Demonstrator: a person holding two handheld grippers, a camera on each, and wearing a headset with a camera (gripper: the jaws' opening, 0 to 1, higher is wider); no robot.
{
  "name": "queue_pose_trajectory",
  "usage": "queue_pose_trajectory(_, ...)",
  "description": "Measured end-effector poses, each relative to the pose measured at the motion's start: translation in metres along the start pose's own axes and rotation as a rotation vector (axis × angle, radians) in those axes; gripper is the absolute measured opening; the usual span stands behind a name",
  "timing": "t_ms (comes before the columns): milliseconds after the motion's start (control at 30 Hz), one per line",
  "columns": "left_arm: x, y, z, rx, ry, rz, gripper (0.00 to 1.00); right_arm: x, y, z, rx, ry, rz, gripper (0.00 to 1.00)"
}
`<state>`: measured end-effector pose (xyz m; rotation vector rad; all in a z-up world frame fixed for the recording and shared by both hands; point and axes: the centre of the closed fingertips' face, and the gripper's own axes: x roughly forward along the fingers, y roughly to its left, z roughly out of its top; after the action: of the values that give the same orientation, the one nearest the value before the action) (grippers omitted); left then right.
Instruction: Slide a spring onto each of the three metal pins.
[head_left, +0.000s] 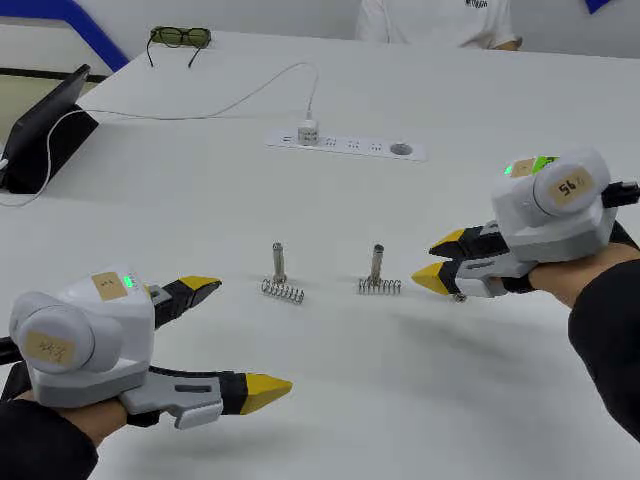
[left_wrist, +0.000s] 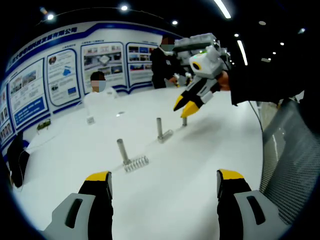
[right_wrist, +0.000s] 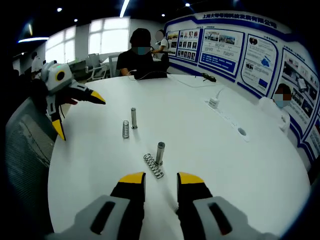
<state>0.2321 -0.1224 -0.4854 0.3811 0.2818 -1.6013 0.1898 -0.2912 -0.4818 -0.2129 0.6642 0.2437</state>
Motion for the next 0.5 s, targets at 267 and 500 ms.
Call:
queue_pose_trajectory(267,-0.001,0.001,-0.001,0.000,0.003,0.003,0.88,0.013,0.006,0.000,-0.017,0.013,0.030,0.25)
queue_pose_trajectory(500,-0.001,0.002,-0.002,0.000,0.007,0.003,0.88,0.021,0.007,-0.004,-0.023,0.035,0.045,0.24)
